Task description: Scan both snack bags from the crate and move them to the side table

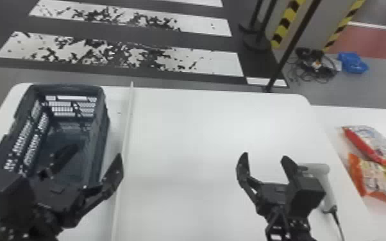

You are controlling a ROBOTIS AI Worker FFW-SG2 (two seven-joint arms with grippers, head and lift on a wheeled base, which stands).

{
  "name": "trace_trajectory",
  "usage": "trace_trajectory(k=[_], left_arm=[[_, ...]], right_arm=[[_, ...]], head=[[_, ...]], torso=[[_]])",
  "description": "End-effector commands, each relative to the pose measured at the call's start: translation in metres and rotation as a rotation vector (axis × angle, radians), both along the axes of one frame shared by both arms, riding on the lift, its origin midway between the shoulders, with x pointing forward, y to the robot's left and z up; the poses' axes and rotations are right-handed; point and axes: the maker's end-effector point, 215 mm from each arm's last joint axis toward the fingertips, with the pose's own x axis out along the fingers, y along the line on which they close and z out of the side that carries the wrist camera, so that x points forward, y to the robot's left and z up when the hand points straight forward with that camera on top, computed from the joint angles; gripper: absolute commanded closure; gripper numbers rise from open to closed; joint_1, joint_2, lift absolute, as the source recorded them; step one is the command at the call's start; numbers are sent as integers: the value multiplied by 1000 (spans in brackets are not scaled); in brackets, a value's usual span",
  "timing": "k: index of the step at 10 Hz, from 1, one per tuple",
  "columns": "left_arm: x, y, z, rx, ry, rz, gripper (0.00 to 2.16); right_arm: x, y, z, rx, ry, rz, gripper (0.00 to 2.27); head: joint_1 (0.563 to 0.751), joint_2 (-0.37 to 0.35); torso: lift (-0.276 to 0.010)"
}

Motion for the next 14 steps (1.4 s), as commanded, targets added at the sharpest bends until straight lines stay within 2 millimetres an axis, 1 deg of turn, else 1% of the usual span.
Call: trace_trajectory(k=[1, 3, 14], left_arm=[[0, 0, -1, 0, 1, 0, 103], [1, 0, -3, 1, 4, 0, 103], [1, 1, -8, 2, 12, 5, 107]], right_arm=[[0, 0, -1, 1, 0, -1, 76], [0, 0, -4, 1, 5, -1, 76], [-1, 0, -3, 1, 0, 0, 80]], head=[[695, -164], [695, -164], [695, -163]], torso=[[-75], [-75], [-75]])
